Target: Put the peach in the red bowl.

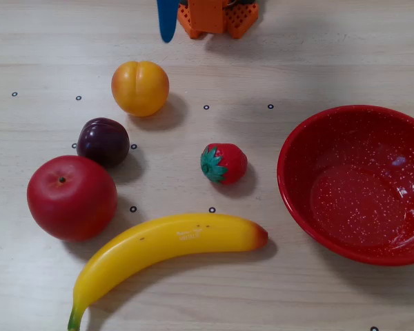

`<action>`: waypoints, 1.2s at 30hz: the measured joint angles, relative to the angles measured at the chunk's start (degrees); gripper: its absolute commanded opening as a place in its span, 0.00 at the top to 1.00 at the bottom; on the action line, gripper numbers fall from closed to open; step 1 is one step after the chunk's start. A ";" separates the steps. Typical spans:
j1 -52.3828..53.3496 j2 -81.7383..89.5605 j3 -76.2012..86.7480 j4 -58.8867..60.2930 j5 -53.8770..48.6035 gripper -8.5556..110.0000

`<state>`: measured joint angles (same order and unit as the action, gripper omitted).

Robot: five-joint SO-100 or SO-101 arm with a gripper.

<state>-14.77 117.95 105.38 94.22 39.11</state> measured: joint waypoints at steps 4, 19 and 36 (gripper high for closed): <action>-6.15 -5.45 -1.58 3.96 4.48 0.78; -18.90 -14.68 -1.76 3.16 19.34 0.49; -19.25 -23.91 4.13 -10.90 22.59 0.48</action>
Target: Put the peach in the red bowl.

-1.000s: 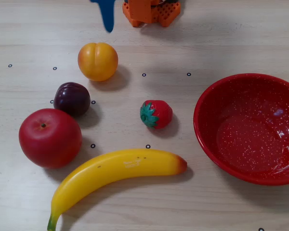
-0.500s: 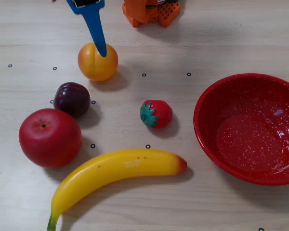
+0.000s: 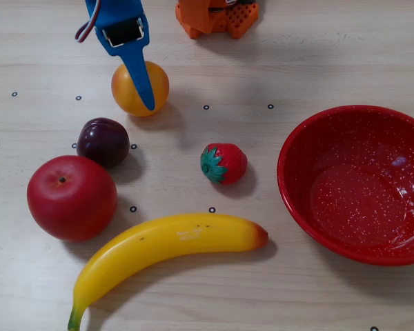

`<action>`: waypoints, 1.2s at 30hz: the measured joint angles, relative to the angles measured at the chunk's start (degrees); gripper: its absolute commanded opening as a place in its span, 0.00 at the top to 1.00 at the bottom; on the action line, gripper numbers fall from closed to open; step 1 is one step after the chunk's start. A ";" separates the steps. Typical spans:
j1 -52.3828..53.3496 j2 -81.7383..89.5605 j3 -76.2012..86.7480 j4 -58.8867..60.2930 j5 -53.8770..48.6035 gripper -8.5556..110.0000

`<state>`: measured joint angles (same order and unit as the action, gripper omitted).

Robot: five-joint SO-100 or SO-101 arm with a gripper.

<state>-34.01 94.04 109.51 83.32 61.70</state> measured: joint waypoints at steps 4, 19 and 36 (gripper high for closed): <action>-1.93 -3.34 0.97 -3.25 0.00 0.48; -3.16 -5.80 3.52 -7.73 1.23 0.48; -3.08 -6.94 3.96 -9.49 1.23 0.51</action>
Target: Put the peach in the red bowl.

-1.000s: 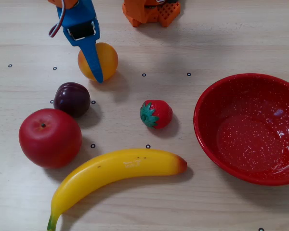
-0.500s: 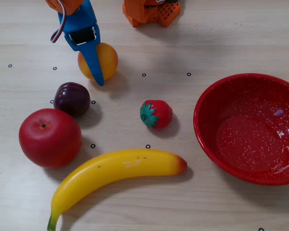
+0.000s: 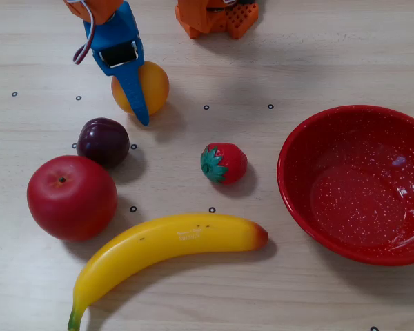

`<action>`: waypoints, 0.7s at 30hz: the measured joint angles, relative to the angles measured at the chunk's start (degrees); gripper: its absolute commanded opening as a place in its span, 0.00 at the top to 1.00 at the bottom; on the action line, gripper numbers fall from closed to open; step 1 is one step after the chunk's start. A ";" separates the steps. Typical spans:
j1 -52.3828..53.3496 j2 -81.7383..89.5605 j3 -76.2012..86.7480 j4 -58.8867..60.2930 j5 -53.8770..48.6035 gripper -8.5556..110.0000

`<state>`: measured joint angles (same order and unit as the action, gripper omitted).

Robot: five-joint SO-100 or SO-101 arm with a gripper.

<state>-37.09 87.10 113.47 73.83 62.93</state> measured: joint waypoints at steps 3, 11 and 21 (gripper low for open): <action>0.26 -0.09 0.26 -0.62 -0.09 0.53; 2.02 -0.09 0.26 -1.32 -0.09 0.57; 2.02 -0.09 0.26 -1.49 -0.09 0.60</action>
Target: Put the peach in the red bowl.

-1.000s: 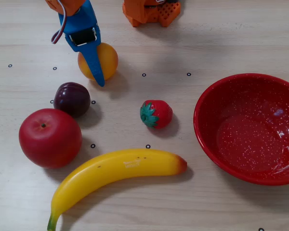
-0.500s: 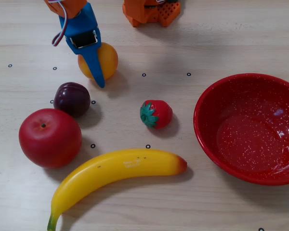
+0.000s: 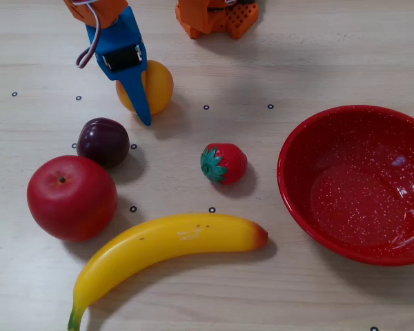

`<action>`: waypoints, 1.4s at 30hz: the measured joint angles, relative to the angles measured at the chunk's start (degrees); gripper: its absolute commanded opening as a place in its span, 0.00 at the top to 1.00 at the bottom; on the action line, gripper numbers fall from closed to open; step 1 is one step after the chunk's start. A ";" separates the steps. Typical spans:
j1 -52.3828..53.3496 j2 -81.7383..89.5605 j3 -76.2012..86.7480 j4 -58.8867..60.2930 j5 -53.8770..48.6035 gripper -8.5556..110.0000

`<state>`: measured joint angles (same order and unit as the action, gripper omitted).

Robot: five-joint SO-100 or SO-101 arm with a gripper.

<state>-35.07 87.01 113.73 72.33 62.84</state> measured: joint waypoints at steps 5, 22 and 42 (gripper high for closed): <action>0.00 0.00 0.00 0.00 0.00 0.57; 1.58 0.00 0.00 2.55 3.69 0.73; 4.75 0.00 -14.06 15.82 -4.83 0.93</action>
<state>-30.32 87.01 99.67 88.15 58.01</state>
